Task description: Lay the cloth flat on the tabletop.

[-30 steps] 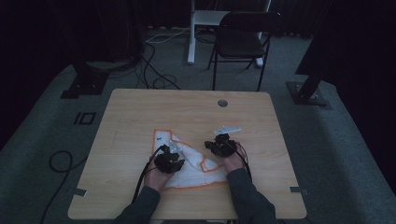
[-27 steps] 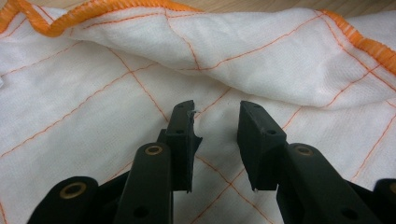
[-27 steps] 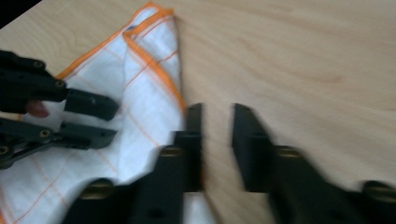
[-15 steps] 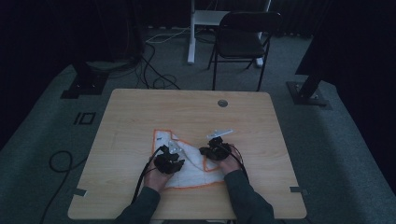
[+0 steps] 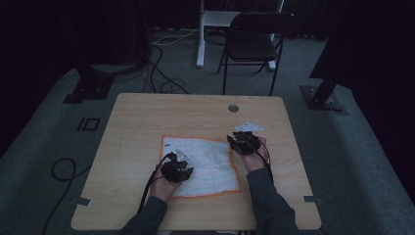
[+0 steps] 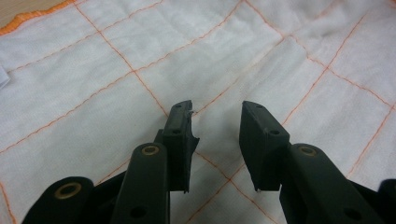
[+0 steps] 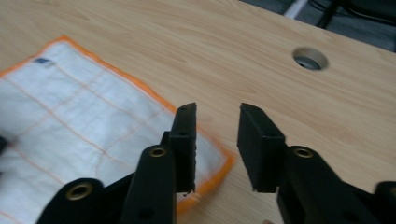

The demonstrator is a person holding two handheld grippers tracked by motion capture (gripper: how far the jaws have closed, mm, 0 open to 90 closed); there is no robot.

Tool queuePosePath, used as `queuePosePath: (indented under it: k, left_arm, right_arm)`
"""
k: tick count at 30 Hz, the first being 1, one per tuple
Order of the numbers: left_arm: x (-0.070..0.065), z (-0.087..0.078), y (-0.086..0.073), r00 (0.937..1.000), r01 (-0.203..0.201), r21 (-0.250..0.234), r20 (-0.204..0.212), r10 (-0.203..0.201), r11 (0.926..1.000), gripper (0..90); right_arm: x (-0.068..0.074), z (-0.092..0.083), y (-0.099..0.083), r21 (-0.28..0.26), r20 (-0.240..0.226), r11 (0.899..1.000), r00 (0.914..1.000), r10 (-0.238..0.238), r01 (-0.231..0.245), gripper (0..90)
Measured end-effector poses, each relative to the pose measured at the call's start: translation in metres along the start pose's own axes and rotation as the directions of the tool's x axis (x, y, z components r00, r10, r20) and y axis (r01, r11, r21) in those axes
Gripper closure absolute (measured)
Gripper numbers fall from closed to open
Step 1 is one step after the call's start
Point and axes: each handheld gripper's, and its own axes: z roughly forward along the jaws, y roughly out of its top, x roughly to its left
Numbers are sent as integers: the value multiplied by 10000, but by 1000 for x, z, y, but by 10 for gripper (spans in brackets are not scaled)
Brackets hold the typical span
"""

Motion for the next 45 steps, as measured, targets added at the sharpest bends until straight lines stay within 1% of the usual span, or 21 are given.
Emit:
queuePosePath:
  k: [7, 8, 10, 13, 14, 15, 19, 20, 23, 24, 25, 26, 28, 33, 35, 38, 41, 42, 43, 44, 45]
  left_arm:
    - [1, 1, 0, 10000, -35, 74, 67, 35, 10000, 648]
    - [1, 1, 0, 10000, -40, 84, 83, 39, 10000, 649]
    - [1, 1, 0, 10000, -5, 63, 97, 4, 10000, 648]
    - [-2, -1, -1, 10000, 11, 3, 66, -11, 10000, 643]
    - [-5, -4, 0, 9998, -114, -86, 163, 115, 9999, 642]
    - [-5, -4, 0, 9998, -114, -86, 163, 115, 9999, 642]
    - [-18, -3, 3, 9973, -458, -109, 571, 464, 9989, 644]
    - [-26, 1, 6, 9939, -704, -100, 841, 710, 9975, 644]
    - [-34, 4, 8, 9910, -889, -65, 998, 891, 9960, 646]
    - [-41, 8, 10, 9862, -1059, -49, 1277, 1057, 9944, 649]
    - [-41, 8, 10, 9862, -1059, -49, 1277, 1057, 9944, 653]
    - [-48, 12, 11, 9812, -1228, -41, 1493, 1221, 9924, 654]
    - [-53, 14, 11, 9805, -1329, -39, 1454, 1321, 9911, 653]
    - [-51, 12, 9, 9765, -1248, -62, 1762, 1239, 9922, 666]
    - [-52, 11, 7, 9736, -1359, -68, 1841, 1348, 9907, 668]
    - [-55, 9, 5, 9687, -1545, -119, 1948, 1539, 9879, 668]
    - [-56, 8, 4, 9662, -1620, -155, 2007, 1618, 9867, 668]
    - [-59, 8, 2, 9604, -1820, -244, 2100, 1830, 9830, 668]
    - [-59, 8, 2, 9604, -1820, -244, 2100, 1830, 9830, 667]
    - [-60, 7, 0, 9546, -2015, -333, 2173, 2039, 9789, 667]
    - [-60, 7, 0, 9546, -2015, -333, 2173, 2039, 9789, 667]
  right_arm:
    - [-4, 3, -12, 397, -303, 9987, 9990, 338, -326, 643]
    - [0, 3, -17, 526, -759, 9979, 9963, 407, -368, 643]
    - [7, 2, -23, 624, -1271, 9978, 9914, 302, -224, 641]
    - [13, 0, -28, 588, -1556, 9981, 9874, 293, -203, 641]
    - [21, -3, -33, 540, -1941, 9984, 9806, 285, -183, 651]
    - [24, -3, -35, 554, -1961, 9984, 9804, 184, -77, 659]
    - [28, 1, -40, 754, -1859, 9969, 9825, -61, 205, 671]
    - [27, 4, -40, 813, -1799, 9966, 9837, 27, 121, 674]
    - [21, 11, -39, 901, -1640, 9959, 9864, 135, 13, 679]
    - [16, 18, -39, 1056, -1516, 9941, 9875, 423, -264, 693]
    - [16, 18, -39, 1056, -1516, 9941, 9875, 423, -264, 693]
    - [11, 24, -39, 1249, -1408, 9916, 9887, 506, -330, 701]
    - [6, 30, -40, 1424, -1257, 9891, 9905, 552, -370, 715]
    - [-2, 43, -44, 1912, -1014, 9809, 9933, 550, -348, 743]
    - [-5, 45, -44, 1872, -966, 9815, 9936, 584, -395, 749]
    - [-10, 48, -42, 1939, -409, 9809, 9989, 248, -164, 737]
    - [-15, 48, -44, 1885, -412, 9812, 9978, 510, -424, 731]
    - [-20, 48, -45, 1805, -341, 9821, 9976, 607, -536, 734]
    - [-20, 48, -45, 1805, -341, 9821, 9976, 607, -536, 734]
    - [-22, 47, -46, 1818, -271, 9817, 9977, 621, -562, 736]
    - [-22, 47, -46, 1818, -271, 9817, 9977, 621, -562, 736]
